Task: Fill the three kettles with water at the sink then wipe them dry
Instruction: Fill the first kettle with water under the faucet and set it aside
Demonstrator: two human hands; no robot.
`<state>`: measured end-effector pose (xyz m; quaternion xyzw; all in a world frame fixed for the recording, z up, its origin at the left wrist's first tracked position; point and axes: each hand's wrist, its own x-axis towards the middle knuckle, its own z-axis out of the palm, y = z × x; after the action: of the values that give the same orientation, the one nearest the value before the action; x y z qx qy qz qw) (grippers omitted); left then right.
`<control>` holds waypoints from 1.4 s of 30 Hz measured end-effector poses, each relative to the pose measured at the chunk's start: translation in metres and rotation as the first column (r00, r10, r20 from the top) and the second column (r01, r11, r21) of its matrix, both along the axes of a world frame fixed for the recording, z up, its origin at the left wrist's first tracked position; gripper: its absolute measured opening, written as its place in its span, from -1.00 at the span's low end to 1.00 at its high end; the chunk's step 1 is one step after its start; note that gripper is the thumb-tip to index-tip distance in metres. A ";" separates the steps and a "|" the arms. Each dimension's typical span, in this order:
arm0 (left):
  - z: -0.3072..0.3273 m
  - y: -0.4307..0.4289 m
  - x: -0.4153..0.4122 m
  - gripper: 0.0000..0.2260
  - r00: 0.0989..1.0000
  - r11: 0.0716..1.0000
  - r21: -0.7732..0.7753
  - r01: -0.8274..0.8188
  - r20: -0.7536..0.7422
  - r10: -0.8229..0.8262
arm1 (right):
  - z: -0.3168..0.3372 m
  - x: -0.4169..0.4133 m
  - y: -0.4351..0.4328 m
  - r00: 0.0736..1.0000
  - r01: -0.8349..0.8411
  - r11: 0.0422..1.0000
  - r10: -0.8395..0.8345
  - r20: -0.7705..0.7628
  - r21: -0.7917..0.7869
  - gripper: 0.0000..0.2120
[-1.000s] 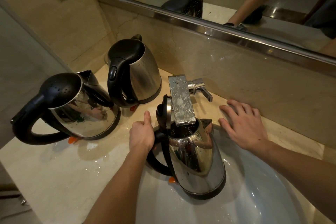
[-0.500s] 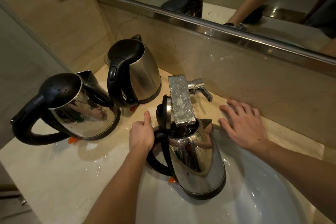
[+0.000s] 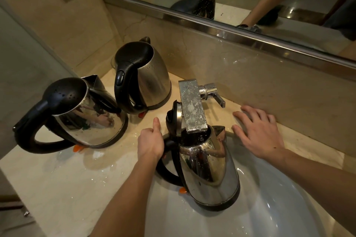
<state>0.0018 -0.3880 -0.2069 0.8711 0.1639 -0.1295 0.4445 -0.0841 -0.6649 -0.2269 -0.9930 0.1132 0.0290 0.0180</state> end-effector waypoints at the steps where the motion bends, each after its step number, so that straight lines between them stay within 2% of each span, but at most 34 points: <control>1: 0.000 0.000 0.000 -0.49 1.000 1.000 0.002 0.000 0.006 0.000 | 0.000 0.000 0.000 1.000 -0.001 1.000 0.001 0.000 0.000 -0.44; 26: 0.007 -0.001 -0.004 -0.51 1.000 1.000 0.002 0.021 0.014 -0.021 | 0.009 -0.002 0.002 1.000 0.007 0.999 -0.006 -0.024 0.034 -0.41; 31: 0.006 0.001 -0.003 -0.49 1.000 1.000 -0.011 0.022 0.000 -0.022 | 0.008 -0.003 0.002 1.000 0.004 0.998 -0.003 -0.019 0.069 -0.49; 34: 0.004 0.002 -0.003 -0.49 1.000 1.000 -0.011 0.014 -0.006 -0.014 | 0.010 0.002 0.005 0.999 0.033 0.987 -0.037 0.021 0.158 -0.59; 36: 0.003 0.003 -0.002 -0.49 1.000 1.000 -0.016 0.013 -0.008 -0.013 | 0.016 0.006 0.010 0.992 0.078 0.959 -0.101 0.073 0.271 -0.59; 39: 0.003 0.003 -0.002 -0.49 1.000 1.000 -0.015 0.013 -0.005 -0.013 | 0.030 0.012 0.023 0.968 0.107 0.880 -0.199 0.154 0.464 -0.48; 42: 0.002 0.003 -0.001 -0.49 1.000 1.000 -0.021 0.009 -0.016 -0.010 | 0.048 0.017 0.039 0.936 0.067 0.767 -0.269 0.225 0.638 -0.42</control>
<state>0.0009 -0.3852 -0.2049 0.8660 0.1620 -0.1405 0.4517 -0.0673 -0.6263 -0.1784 -0.9091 0.1826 -0.0900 0.3635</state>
